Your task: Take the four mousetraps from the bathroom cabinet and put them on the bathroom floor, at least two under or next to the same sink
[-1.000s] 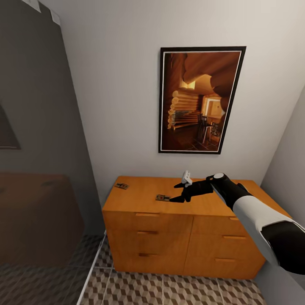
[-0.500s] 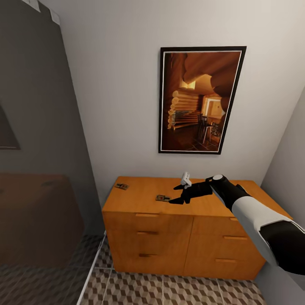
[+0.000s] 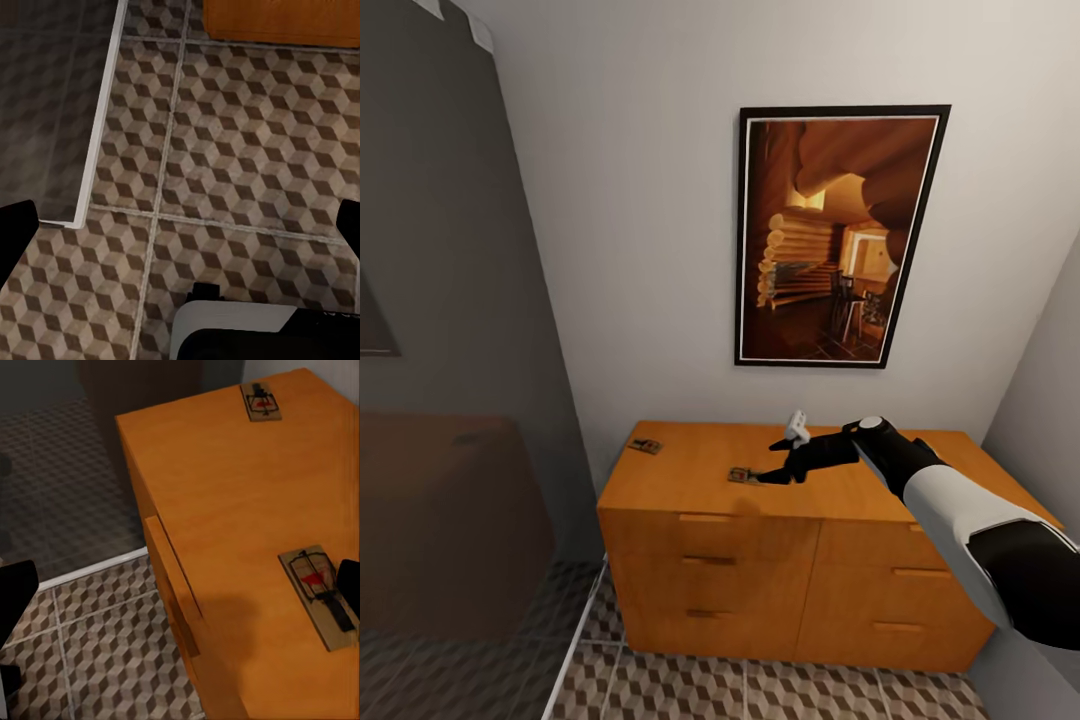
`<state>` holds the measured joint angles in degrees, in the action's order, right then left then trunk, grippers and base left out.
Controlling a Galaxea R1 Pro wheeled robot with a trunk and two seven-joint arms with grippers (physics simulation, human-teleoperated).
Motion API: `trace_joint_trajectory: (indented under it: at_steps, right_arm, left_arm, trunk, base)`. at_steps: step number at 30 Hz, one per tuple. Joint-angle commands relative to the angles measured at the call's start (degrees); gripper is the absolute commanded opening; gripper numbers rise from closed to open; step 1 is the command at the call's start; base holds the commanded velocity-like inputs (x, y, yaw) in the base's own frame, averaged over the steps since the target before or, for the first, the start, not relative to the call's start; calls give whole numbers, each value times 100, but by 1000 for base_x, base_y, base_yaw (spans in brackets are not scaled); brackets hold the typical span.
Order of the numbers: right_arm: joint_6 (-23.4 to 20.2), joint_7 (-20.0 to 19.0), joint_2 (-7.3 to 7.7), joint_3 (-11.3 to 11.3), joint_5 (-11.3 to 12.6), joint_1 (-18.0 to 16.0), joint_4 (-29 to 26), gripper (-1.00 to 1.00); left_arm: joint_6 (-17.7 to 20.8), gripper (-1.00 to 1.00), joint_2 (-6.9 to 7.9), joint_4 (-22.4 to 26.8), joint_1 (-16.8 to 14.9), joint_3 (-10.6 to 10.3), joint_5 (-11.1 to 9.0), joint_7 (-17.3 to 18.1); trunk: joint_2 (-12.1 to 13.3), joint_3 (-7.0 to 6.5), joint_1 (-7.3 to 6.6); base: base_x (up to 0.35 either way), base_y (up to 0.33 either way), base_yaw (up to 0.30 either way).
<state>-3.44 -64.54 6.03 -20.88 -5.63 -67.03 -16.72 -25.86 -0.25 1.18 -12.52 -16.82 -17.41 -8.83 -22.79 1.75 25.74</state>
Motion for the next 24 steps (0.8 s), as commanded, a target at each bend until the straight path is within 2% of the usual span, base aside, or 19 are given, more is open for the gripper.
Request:
trace_joint_trajectory:
  at_steps: [1,12,24]
  right_arm:
    - [-31,17,-5,23,-36,-3,-6,100]
    - [297,216,-174,22,-41,-3,345,100]
    - [406,291,-216,22,-44,-3,444,100]
  left_arm:
    - [-16,100,-2,-4,-5,-50,-26,-31]
    - [-16,100,-2,-4,-5,-50,-26,-31]
    - [-16,100,-2,-4,-5,-50,-26,-31]
  trunk:
    - [-13,14,4]
    - [-13,14,4]
    - [-13,14,4]
  base:
    - [20,0,0]
    - [6,0,0]
    - [0,0,0]
